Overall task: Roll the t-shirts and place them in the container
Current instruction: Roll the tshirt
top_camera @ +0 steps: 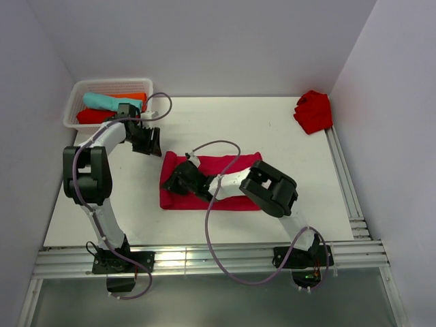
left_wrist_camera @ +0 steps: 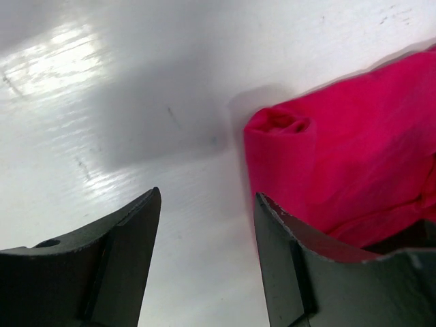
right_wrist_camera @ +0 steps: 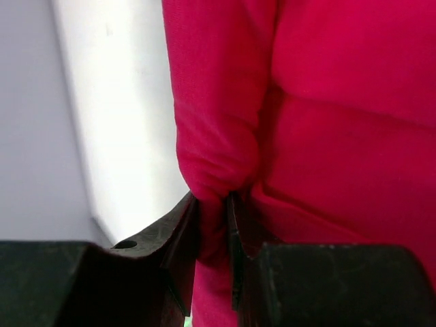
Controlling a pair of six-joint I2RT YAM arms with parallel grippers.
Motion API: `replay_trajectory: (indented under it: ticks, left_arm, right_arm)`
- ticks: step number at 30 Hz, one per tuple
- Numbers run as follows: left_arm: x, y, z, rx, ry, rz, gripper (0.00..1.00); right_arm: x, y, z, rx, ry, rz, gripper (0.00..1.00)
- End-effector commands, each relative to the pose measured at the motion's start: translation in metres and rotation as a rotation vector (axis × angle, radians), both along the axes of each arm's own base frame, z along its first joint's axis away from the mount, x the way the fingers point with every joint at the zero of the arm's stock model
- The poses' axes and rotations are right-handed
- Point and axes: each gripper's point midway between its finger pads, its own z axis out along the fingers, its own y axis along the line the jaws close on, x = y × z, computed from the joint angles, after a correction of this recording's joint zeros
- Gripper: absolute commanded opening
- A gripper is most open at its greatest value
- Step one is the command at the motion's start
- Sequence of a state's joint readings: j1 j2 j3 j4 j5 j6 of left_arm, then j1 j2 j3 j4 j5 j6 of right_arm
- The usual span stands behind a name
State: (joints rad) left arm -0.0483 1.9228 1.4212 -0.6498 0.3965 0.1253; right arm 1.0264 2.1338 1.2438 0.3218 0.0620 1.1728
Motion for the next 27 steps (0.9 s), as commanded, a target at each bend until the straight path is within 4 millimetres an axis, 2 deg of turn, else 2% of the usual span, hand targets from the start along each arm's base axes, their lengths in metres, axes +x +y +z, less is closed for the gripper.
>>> replay_trajectory:
  ticks: [1, 7, 14, 19, 22, 23, 25, 26, 27]
  left_arm:
    - [-0.007, -0.005, 0.031, -0.024, -0.080, -0.062, 0.63]
    - [-0.022, -0.017, 0.020, -0.099, -0.050, -0.096, 0.63]
    - [-0.040, -0.048, 0.004, -0.230, 0.001, -0.150, 0.64]
    - [-0.041, -0.057, -0.004, -0.233, 0.008, -0.151, 0.64]
    - [-0.038, -0.059, -0.015, -0.183, 0.024, -0.123, 0.62]
    - [-0.035, -0.057, -0.018, -0.155, 0.021, -0.106, 0.62]
    - [-0.032, -0.056, -0.025, -0.097, 0.025, -0.079, 0.59]
    - [-0.032, -0.058, -0.026, -0.083, 0.026, -0.077, 0.58]
    - [-0.032, -0.058, -0.029, -0.074, 0.033, -0.070, 0.56]
  right_arm:
    - [-0.014, 0.015, 0.024, 0.246, 0.036, 0.059, 0.19]
    - [-0.014, -0.004, 0.020, 0.355, 0.085, -0.015, 0.19]
    - [-0.015, -0.020, 0.014, 0.352, 0.123, -0.087, 0.20]
    - [-0.015, -0.025, 0.010, 0.332, 0.142, -0.107, 0.23]
    - [-0.016, -0.028, 0.008, 0.310, 0.150, -0.117, 0.27]
    - [-0.014, -0.031, 0.004, 0.284, 0.148, -0.137, 0.32]
    - [-0.010, -0.034, 0.009, 0.251, 0.117, -0.157, 0.36]
    - [-0.011, -0.041, 0.001, 0.196, 0.123, -0.174, 0.41]
    - [-0.010, -0.040, 0.011, 0.182, 0.097, -0.172, 0.43]
